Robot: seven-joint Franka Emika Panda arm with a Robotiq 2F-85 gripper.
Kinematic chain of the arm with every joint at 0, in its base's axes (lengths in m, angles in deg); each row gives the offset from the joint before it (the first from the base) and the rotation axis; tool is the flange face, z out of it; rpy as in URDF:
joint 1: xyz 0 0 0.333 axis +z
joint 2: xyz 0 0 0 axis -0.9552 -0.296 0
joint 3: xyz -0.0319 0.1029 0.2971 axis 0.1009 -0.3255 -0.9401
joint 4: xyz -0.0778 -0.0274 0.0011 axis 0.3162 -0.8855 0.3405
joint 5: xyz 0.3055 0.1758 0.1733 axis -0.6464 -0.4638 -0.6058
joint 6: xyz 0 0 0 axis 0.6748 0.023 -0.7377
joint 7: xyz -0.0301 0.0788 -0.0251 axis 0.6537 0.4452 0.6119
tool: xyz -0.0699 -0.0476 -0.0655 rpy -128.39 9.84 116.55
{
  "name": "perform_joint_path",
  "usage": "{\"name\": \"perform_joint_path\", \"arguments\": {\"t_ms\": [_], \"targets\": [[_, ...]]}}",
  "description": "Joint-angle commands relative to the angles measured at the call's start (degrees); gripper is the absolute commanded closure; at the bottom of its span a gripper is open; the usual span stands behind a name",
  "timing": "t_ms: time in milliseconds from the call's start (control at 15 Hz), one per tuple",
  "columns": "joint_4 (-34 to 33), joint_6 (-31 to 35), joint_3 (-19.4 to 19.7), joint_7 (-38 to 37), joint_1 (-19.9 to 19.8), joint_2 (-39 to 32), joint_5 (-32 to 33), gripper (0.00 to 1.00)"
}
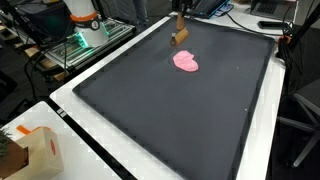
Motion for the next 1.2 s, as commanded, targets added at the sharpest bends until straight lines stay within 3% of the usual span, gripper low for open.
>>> {"name": "perform_joint_path", "arguments": {"t_ms": [0,533,800,1133], "targets": [[1.32,2.30,-0.09,5.52,-1.45,-1.64,-0.90,0.75],[1.26,6.12,0.02,10.99,-3.54,-5.52,-1.10,0.75],[0.84,5.60,0.15,11.57,-4.69,-6.98,-2.46,0.75],[1.47,9.49,0.38,11.57,-5.72,-8.09,-2.65,0.75]]}}
